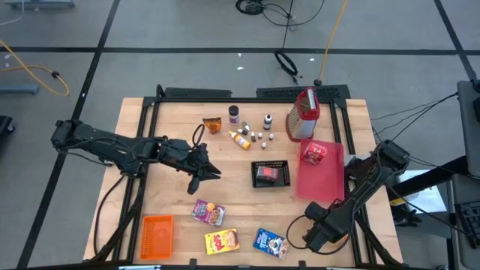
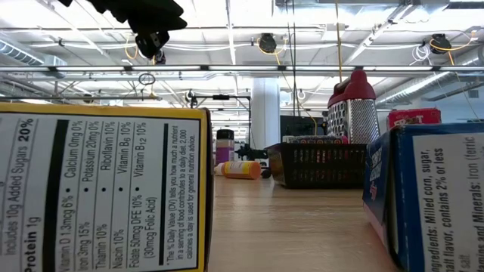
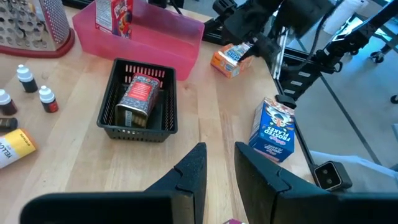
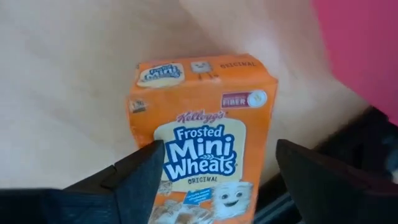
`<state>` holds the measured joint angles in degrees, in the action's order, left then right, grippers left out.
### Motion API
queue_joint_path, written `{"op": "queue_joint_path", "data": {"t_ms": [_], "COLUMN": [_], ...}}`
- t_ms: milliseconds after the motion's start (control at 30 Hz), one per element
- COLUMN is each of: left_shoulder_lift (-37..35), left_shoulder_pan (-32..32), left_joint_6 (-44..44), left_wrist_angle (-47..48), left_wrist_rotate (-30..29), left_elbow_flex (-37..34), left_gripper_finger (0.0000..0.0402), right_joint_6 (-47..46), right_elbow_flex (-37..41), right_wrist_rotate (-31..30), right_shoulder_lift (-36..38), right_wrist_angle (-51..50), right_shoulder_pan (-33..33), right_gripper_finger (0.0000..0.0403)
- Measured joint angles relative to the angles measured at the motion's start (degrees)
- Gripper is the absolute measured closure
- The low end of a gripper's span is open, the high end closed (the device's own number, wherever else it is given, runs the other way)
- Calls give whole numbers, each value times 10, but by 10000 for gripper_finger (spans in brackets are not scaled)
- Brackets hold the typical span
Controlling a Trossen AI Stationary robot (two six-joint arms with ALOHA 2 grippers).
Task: Pick & Place Kitchen Items
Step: Put the orange cereal box into the red bin
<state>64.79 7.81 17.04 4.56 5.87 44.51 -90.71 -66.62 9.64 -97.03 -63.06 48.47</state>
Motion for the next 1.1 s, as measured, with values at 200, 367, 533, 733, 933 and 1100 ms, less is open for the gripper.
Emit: {"op": "queue_joint_path", "data": {"t_ms": [200, 367, 533, 733, 933, 1100], "left_shoulder_lift": [0, 0, 0, 0, 0, 0], "left_shoulder_pan": [1, 7, 12, 13, 13, 13], "left_joint_6": [0, 0, -1, -1, -1, -1], "left_wrist_angle": [3, 3, 3, 4, 3, 3], "left_wrist_rotate": [0, 0, -1, -1, -1, -5], "left_elbow_flex": [0, 0, 0, 0, 0, 0], "left_gripper_finger": [321, 321, 321, 321, 321, 321], "right_joint_6": [-55, -62, -59, -50, -17, -31], "right_elbow_flex": [-1, -1, -1, 25, 65, 79], "right_wrist_rotate": [-71, -88, -97, -111, -68, -54], "right_shoulder_lift": [64, 71, 70, 71, 71, 72], "right_wrist_angle": [20, 29, 44, 67, 142, 168], "right_shoulder_pan": [21, 36, 39, 45, 45, 44], "right_gripper_finger": [109, 110, 110, 110, 110, 110]}}
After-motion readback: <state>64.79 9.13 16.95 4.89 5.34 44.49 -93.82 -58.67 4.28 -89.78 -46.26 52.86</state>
